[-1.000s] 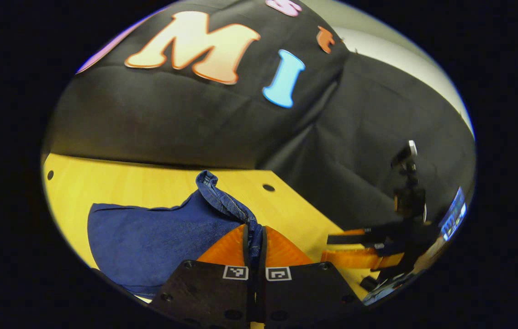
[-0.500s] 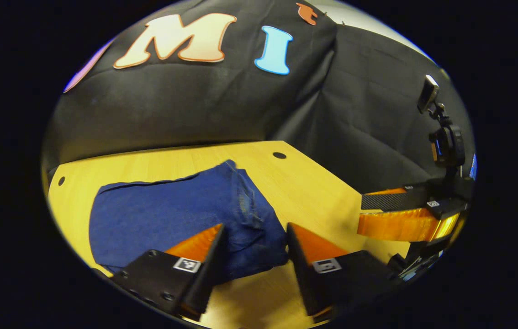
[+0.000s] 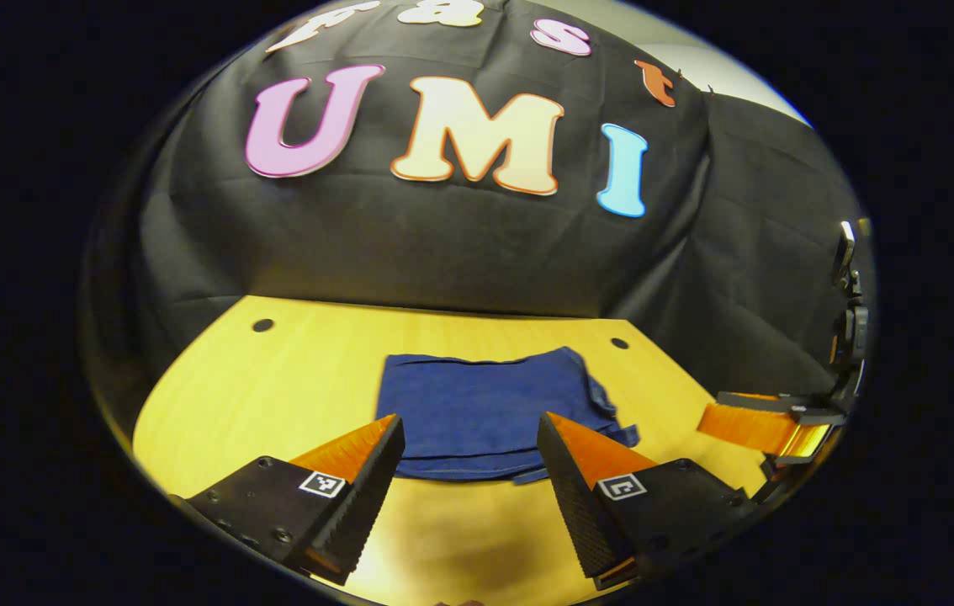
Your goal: Grasp the waist and the cuffs of the jeans and fold them to make the two legs overlap; first hold the waist and fold one-third of the jeans toward the cuffs, then hold the cuffs and fold the remaining one-third in the same direction to finish folding.
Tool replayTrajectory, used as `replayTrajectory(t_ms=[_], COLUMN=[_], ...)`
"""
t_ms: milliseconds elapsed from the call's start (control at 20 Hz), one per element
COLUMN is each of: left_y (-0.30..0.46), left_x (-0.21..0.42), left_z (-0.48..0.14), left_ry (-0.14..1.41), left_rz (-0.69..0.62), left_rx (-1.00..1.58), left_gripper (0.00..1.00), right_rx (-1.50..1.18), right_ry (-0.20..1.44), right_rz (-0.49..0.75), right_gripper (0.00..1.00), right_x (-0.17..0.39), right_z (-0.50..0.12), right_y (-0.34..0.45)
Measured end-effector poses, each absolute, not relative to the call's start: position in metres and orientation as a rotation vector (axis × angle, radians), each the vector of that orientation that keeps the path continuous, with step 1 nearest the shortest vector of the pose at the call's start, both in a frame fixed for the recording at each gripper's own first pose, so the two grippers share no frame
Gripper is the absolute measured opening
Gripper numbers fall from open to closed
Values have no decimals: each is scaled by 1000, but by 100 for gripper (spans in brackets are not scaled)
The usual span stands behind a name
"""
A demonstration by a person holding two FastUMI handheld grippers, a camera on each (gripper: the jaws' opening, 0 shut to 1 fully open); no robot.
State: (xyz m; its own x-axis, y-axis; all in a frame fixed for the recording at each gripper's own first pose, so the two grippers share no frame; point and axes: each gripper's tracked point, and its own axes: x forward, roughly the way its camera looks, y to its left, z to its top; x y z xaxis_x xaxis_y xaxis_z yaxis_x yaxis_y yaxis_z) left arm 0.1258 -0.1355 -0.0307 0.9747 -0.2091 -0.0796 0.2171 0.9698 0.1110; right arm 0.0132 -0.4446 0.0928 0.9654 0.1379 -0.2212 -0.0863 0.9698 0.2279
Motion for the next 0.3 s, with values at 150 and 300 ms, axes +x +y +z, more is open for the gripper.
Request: replayTrajectory(t_ms=[150,300], left_y=[-112,-104], left_x=[117,117], left_z=[-33,-33], left_ry=[82,86], left_rz=[-207,-232], left_rx=[115,101], left_gripper=[93,93], right_rx=[223,208], right_ry=[199,186], right_rz=[106,78], right_gripper=[99,98], right_x=[9,6], right_z=[106,111], right_y=[-428,-424])
